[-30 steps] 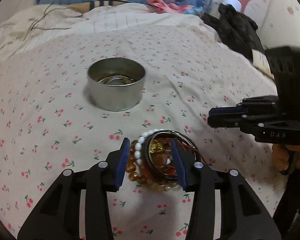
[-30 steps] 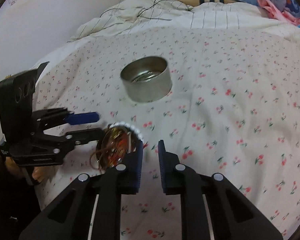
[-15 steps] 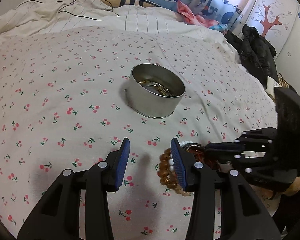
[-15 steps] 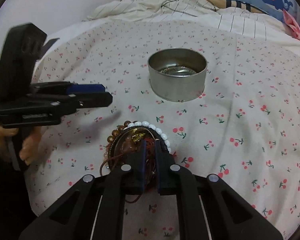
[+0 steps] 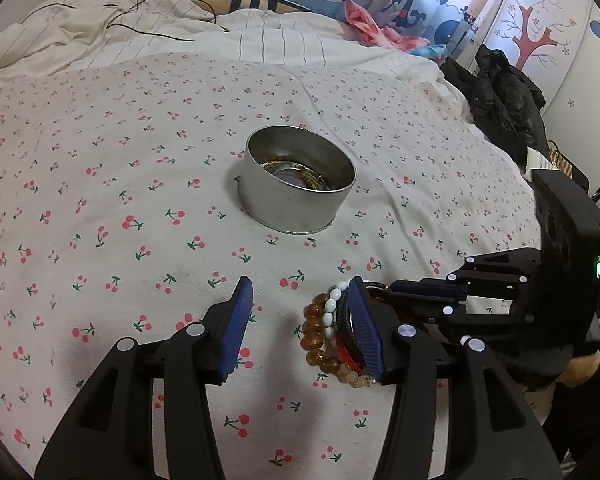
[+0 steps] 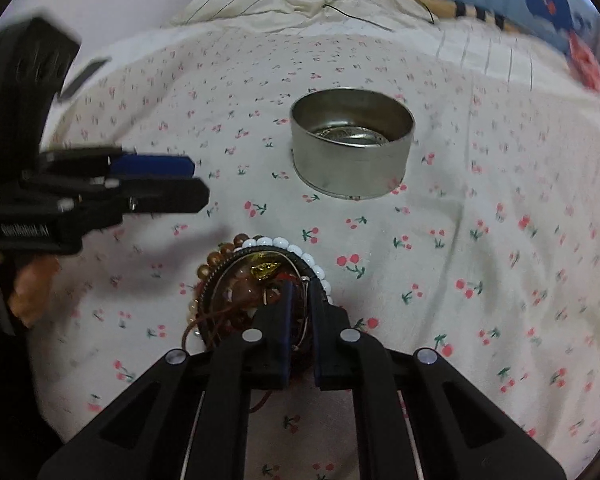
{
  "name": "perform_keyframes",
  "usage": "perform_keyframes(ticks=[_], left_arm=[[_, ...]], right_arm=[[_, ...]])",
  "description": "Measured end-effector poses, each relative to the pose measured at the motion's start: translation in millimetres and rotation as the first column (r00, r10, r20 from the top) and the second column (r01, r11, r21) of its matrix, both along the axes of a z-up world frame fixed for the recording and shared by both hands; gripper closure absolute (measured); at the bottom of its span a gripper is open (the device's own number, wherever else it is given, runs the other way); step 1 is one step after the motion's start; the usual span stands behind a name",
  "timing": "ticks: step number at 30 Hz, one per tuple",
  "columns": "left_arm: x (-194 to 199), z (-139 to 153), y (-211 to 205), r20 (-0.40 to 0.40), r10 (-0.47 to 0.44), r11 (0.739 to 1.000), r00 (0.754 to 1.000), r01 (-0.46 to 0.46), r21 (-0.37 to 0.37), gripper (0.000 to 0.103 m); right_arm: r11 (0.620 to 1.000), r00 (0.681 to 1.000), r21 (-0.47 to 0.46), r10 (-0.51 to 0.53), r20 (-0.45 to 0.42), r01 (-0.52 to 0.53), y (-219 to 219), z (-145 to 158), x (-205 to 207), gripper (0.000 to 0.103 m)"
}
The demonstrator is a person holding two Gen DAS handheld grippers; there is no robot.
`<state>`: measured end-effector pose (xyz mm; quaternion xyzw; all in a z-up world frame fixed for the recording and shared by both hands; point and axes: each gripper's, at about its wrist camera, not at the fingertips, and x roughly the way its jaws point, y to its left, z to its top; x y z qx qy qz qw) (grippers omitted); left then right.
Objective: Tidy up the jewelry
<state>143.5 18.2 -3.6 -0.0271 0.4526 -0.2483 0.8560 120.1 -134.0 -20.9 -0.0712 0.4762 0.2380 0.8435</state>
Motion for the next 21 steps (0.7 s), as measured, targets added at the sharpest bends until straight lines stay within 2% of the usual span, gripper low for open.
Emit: perform_keyframes(ticks=[1,3,8,12,15,18,21], left_arm=[[-0.1,-0.5,-0.4,0.001,0.000,1.000,1.000,0.000,0.006,0.056],[0.2,-1.1,-0.2,-0.001,0.002,1.000,1.000,-0.002,0.011,0.056],[1.4,-1.4,1.0,-0.011,-0.005,1.000,1.000,0.005,-0.002,0.056],[-3.1,-3.1,-7.8,-0.018,-0.080,0.997,0.997,0.080,-0.021,0.053],[-18.2,-1.6,-28.7,0.019,-0.195,0.981,0.981,0.195,0.013,0.051],[-40.1,4.1,-51.5,0.091,-0.318,0.947,0.944,0.313,0.068,0.048],[-52.0,3.5,-64.7,0.128,-0.368,0.928,0.921,0.354,0.117,0.046]], right_arm=[[1.000,1.000,-0.025,0.009,0.023,-0.008,3.5,1.7,-2.8,0.099],[1.000,1.000,-0.009,0.010,0.028,-0.010,1.0,4.9,-3.3,0.100],[0.986,0.999,0.161,-0.036,0.022,0.032,-27.5,28.1,-4.2,0.100],[0.966,0.994,0.238,-0.106,0.013,0.100,-55.6,40.0,-1.7,0.100],[0.961,0.985,0.224,-0.172,0.013,0.164,-74.8,42.5,4.5,0.100],[0.955,0.975,0.203,-0.221,-0.001,0.217,-87.5,38.6,8.1,0.100],[0.947,0.967,0.200,-0.255,-0.016,0.253,-95.4,35.3,11.1,0.100]])
